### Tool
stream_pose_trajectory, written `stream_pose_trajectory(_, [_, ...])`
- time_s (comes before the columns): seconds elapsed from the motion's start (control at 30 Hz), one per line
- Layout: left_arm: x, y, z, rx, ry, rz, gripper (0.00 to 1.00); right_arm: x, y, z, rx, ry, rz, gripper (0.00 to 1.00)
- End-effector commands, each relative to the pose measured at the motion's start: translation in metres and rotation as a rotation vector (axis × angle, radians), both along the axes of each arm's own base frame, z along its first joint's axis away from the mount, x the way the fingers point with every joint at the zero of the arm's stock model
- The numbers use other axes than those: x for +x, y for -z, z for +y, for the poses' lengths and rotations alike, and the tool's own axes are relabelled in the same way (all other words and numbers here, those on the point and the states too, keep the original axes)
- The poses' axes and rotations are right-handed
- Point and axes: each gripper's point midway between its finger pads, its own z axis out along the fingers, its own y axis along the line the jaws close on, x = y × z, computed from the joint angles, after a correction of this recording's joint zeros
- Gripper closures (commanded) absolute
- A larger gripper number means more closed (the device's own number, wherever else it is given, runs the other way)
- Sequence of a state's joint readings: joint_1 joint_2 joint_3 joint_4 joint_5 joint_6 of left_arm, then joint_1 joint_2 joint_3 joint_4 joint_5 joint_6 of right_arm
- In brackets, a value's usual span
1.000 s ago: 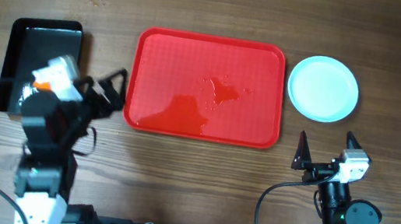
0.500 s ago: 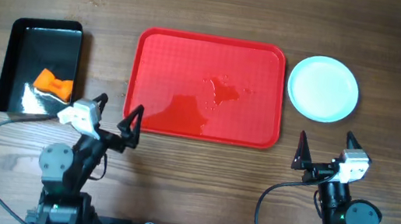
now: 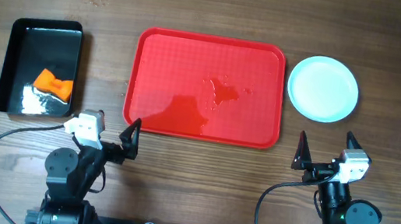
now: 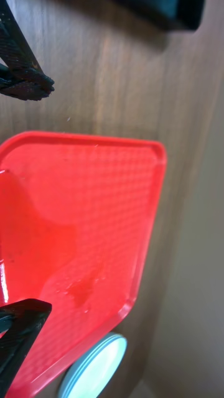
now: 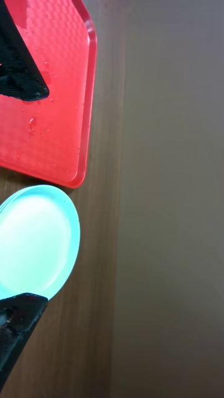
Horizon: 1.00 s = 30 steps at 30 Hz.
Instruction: Clean dirty plates on tray and stack at the side
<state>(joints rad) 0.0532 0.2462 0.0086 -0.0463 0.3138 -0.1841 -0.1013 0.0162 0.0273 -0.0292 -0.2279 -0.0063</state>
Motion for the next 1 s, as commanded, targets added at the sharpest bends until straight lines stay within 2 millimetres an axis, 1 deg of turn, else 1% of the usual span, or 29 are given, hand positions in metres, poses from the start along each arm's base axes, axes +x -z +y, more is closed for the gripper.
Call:
stream_pose_trajectory(0.0, [0.002, -0.003, 0.014, 0.035, -0.083, -0.023, 0.00, -0.001, -0.002, 0.001, -0.018, -0.007, -0.017, 0.00])
stream_pose_trajectory(0.07, [0.003, -0.004, 0.019, 0.043, -0.110, -0.029, 0.00, -0.001, -0.002, 0.001, -0.018, -0.007, -0.016, 0.00])
stream_pose_trajectory(0.2, [0.003, -0.008, 0.020, 0.044, -0.117, -0.045, 0.00, -0.001, -0.002, 0.001, -0.018, -0.007, -0.016, 0.00])
stream_pose_trajectory(0.5, [0.002, -0.027, 0.029, 0.054, -0.166, -0.131, 0.00, -0.001, -0.002, 0.001, -0.018, -0.008, -0.017, 0.00])
stream_pose_trajectory(0.9, [-0.001, -0.045, 0.031, 0.065, -0.184, -0.213, 0.00, -0.001, -0.002, 0.001, -0.019, -0.007, -0.017, 0.00])
stream_pose_trajectory(0.97, [-0.001, -0.045, 0.031, 0.064, -0.179, -0.213, 0.00, -0.001, -0.002, 0.001, -0.018, -0.007, -0.017, 0.00])
